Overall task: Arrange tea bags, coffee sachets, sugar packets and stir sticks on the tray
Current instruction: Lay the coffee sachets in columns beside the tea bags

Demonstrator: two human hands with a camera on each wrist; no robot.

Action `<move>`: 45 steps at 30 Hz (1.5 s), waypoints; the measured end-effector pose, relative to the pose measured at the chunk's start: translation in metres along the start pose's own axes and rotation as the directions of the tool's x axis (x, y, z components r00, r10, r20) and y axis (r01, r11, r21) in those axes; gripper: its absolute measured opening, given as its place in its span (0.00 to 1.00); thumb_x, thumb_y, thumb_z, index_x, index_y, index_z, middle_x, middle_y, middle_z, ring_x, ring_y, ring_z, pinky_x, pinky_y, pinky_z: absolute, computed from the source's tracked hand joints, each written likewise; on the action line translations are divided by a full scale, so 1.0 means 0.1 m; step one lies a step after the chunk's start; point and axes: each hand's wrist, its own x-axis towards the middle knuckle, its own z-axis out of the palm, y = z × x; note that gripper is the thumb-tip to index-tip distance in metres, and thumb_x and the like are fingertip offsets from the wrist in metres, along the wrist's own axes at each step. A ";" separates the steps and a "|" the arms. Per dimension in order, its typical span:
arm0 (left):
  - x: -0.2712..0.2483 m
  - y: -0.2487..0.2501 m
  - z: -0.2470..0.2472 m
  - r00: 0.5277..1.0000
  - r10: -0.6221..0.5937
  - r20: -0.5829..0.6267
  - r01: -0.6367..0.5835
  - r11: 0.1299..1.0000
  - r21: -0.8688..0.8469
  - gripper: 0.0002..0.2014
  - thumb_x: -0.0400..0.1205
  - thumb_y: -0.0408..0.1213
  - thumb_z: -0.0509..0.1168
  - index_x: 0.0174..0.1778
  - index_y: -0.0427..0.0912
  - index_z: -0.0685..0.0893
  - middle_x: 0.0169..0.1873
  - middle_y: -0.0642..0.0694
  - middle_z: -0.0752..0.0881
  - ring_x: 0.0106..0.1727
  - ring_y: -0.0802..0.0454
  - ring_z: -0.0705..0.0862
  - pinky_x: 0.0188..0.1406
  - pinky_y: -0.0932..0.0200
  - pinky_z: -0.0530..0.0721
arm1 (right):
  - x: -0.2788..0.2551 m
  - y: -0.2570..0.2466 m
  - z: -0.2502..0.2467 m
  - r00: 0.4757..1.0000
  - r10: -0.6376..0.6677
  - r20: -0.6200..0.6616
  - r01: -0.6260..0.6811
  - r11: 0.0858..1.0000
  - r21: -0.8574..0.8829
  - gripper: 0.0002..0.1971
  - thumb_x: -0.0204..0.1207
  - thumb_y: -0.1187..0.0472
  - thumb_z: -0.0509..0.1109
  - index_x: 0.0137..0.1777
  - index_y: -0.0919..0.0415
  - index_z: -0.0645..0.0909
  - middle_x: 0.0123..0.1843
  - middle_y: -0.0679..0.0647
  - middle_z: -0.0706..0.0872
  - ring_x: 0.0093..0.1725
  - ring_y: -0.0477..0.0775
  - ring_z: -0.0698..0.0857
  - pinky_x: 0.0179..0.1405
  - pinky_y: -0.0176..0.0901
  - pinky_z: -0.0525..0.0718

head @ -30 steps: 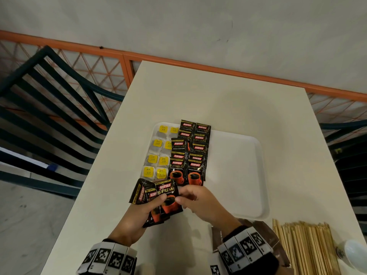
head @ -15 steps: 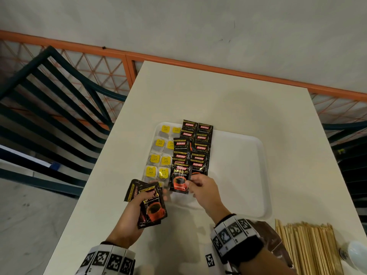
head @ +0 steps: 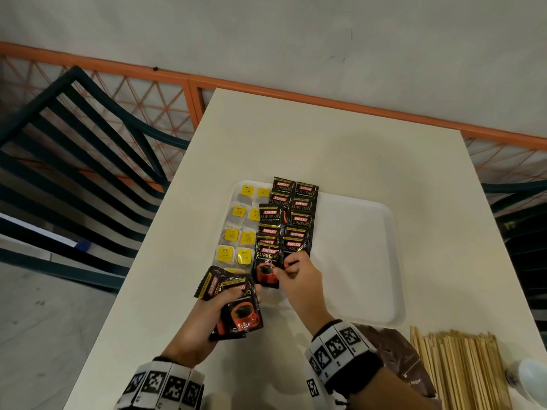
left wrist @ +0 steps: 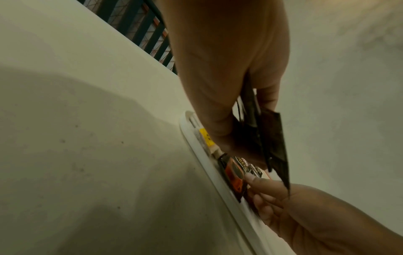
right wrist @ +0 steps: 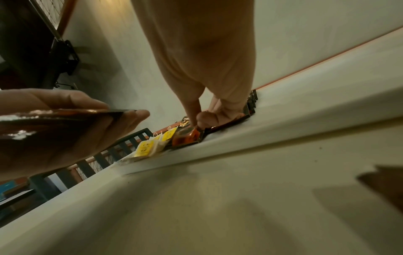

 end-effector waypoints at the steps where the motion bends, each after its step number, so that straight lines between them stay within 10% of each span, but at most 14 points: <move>1: 0.00 0.00 0.00 1.000 0.003 -0.011 -0.002 1.000 0.019 0.11 0.80 0.31 0.61 0.56 0.42 0.84 0.49 0.38 0.91 0.49 0.42 0.90 0.39 0.50 0.89 | -0.01 -0.01 0.00 1.000 -0.008 -0.002 0.008 1.000 -0.002 0.10 0.72 0.63 0.74 0.50 0.64 0.77 0.30 0.42 0.78 0.31 0.37 0.78 0.33 0.18 0.76; 7: 0.02 -0.04 0.05 0.995 0.038 -0.097 -0.030 0.997 0.075 0.16 0.74 0.31 0.70 0.57 0.45 0.82 0.48 0.39 0.91 0.47 0.39 0.90 0.40 0.46 0.89 | -0.10 -0.23 -0.07 0.963 -0.154 0.223 0.144 0.988 0.059 0.10 0.78 0.54 0.68 0.50 0.60 0.83 0.40 0.48 0.85 0.39 0.40 0.81 0.39 0.25 0.76; 11: 0.02 -0.04 0.06 0.995 0.059 -0.084 -0.054 0.996 0.065 0.20 0.71 0.40 0.74 0.59 0.44 0.82 0.47 0.39 0.91 0.48 0.40 0.90 0.37 0.49 0.89 | -0.14 -0.33 -0.19 0.813 0.002 0.582 -0.047 0.997 0.062 0.14 0.75 0.49 0.70 0.57 0.53 0.80 0.47 0.43 0.85 0.45 0.39 0.82 0.40 0.28 0.78; 16: 0.03 -0.05 0.05 0.996 0.056 -0.064 -0.054 0.998 0.019 0.22 0.71 0.40 0.68 0.62 0.44 0.80 0.54 0.37 0.89 0.54 0.39 0.88 0.50 0.44 0.86 | -0.17 -0.25 -0.27 0.752 0.117 0.649 -0.229 0.969 0.089 0.23 0.73 0.59 0.74 0.66 0.60 0.73 0.50 0.53 0.84 0.39 0.45 0.85 0.34 0.32 0.84; 24: 0.06 -0.06 0.03 0.996 0.002 -0.091 0.005 0.997 0.075 0.14 0.79 0.29 0.62 0.61 0.41 0.79 0.46 0.36 0.88 0.44 0.41 0.87 0.32 0.54 0.85 | -0.14 -0.05 -0.39 0.866 0.118 0.486 -0.254 0.941 0.225 0.02 0.76 0.68 0.70 0.45 0.62 0.79 0.40 0.54 0.85 0.38 0.46 0.85 0.35 0.33 0.86; 36: 0.04 -0.07 0.07 0.993 0.035 -0.117 -0.016 0.986 0.167 0.11 0.78 0.30 0.66 0.55 0.47 0.82 0.44 0.41 0.90 0.44 0.47 0.88 0.42 0.53 0.84 | 0.07 0.24 -0.48 0.961 0.242 0.133 -0.256 0.961 0.101 0.03 0.74 0.64 0.73 0.45 0.60 0.82 0.43 0.57 0.88 0.40 0.57 0.88 0.48 0.51 0.89; 41: 0.03 -0.07 0.08 0.992 0.043 -0.118 -0.020 0.982 0.190 0.11 0.78 0.31 0.67 0.55 0.46 0.82 0.44 0.39 0.90 0.46 0.43 0.87 0.45 0.52 0.84 | 0.06 0.23 -0.44 0.979 0.205 0.003 -0.205 0.978 0.042 0.07 0.72 0.62 0.75 0.47 0.62 0.82 0.37 0.52 0.85 0.32 0.45 0.82 0.33 0.24 0.79; 45: 0.03 -0.06 0.09 0.991 0.057 -0.119 -0.030 0.976 0.215 0.10 0.78 0.32 0.67 0.53 0.48 0.83 0.44 0.39 0.90 0.45 0.44 0.87 0.46 0.51 0.84 | 0.04 0.21 -0.41 0.987 0.137 -0.086 -0.142 0.989 -0.043 0.10 0.72 0.57 0.75 0.45 0.60 0.79 0.36 0.49 0.81 0.37 0.46 0.79 0.32 0.26 0.72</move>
